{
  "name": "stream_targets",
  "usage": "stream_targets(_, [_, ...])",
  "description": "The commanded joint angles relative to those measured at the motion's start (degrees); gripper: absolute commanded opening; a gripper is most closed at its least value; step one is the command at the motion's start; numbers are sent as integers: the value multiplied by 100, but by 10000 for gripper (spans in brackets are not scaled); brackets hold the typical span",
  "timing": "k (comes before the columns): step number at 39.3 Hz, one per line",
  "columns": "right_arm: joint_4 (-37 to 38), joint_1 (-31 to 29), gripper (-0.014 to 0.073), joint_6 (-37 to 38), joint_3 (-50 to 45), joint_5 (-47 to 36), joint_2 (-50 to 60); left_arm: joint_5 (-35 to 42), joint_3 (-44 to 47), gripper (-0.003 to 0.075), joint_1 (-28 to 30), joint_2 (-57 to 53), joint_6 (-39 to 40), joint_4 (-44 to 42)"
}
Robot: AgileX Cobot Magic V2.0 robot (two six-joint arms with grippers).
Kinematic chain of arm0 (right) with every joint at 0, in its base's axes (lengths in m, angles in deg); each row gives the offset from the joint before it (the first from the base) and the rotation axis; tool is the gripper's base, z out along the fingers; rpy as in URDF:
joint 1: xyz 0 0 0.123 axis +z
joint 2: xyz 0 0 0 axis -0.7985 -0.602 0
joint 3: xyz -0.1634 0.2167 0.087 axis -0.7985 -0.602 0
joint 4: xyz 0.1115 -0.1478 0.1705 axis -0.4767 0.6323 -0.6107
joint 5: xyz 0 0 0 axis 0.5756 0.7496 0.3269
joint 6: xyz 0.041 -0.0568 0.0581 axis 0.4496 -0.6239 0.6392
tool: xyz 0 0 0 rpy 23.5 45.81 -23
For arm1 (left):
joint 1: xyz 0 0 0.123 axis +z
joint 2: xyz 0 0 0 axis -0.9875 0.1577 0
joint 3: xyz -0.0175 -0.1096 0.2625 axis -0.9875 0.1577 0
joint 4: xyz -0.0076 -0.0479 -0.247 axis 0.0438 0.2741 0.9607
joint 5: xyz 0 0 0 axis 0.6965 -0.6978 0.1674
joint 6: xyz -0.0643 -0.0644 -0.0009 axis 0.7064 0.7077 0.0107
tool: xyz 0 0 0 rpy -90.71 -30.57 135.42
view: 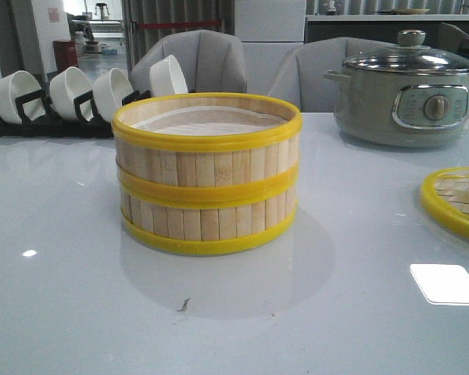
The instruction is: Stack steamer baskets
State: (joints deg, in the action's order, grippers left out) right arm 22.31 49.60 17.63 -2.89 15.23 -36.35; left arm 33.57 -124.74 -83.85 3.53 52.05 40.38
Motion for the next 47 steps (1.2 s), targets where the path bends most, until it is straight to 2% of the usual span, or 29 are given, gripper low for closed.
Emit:
stream_targets(1, [42,13,446,-5,223,-412,18,724,688,85,-46,-574,31,57])
stream_targets(8, [42,193,446,-5,223,-305,18,1262,1988,85,-88,-1326,31,82])
stream_targets(18, [42,235,446,-5,223,-299,18,1631,3095,85,-327,-1853,31,231])
stream_targets(47, [42,235,446,-5,223,-299,18,1655,3214,85,-327,-1842,31,168])
